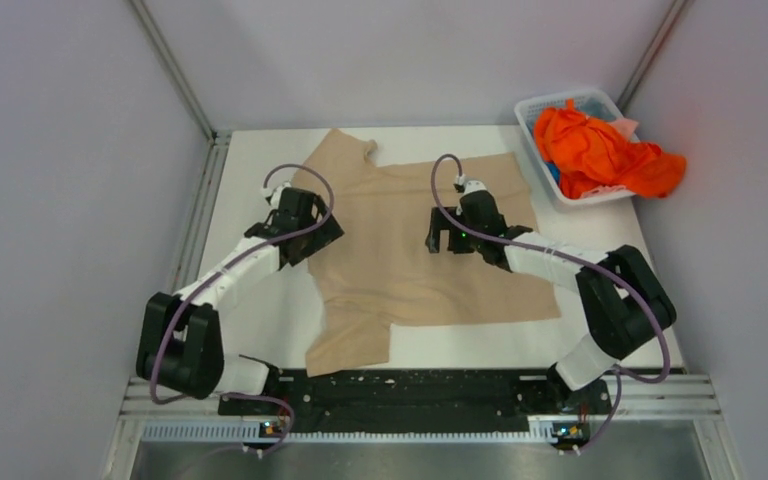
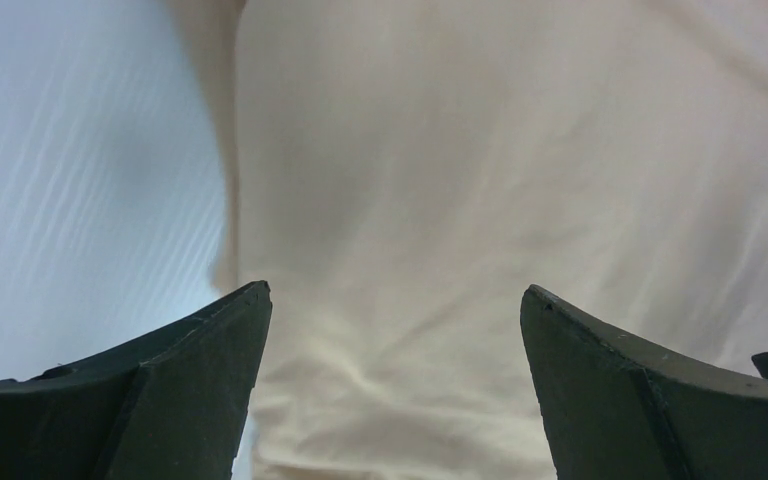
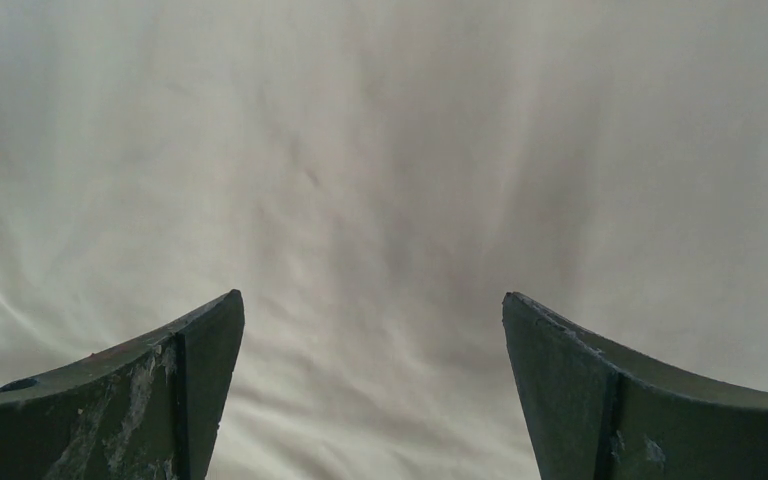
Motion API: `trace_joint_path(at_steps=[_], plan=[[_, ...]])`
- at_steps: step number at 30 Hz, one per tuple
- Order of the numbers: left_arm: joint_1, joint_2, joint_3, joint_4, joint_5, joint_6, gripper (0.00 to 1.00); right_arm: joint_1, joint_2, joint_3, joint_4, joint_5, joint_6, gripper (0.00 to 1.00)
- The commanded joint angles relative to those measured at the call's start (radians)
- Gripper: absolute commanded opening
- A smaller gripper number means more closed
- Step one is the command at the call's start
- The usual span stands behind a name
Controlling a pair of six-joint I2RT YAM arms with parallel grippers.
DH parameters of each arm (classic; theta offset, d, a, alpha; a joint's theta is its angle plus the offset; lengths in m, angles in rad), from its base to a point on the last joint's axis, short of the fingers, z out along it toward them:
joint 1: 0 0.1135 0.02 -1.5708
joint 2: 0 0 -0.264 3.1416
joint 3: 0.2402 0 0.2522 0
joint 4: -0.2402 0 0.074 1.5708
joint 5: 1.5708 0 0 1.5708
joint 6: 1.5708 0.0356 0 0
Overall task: Fold and stack the t-shirts
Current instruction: Flatten out the tshirt
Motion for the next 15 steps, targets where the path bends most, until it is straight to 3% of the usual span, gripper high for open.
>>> trace_joint_path(at_steps=[1,7,15], plan=[[-0.011,-0.167,-0.194,0.031,-0.063,-0.086,0.99,0.017,-0.004,-0.073,0.068,-0.037,0.036,0.99],[-0.004,-0.318,-0.391,0.141,-0.121,-0.125,0.99,0.008,0.077,-0.12,0.068,0.043,0.067,0.99],[0.025,-0.238,-0.421,0.32,-0.02,-0.138,0.99,-0.051,0.12,-0.126,0.039,0.051,0.104,0.99]])
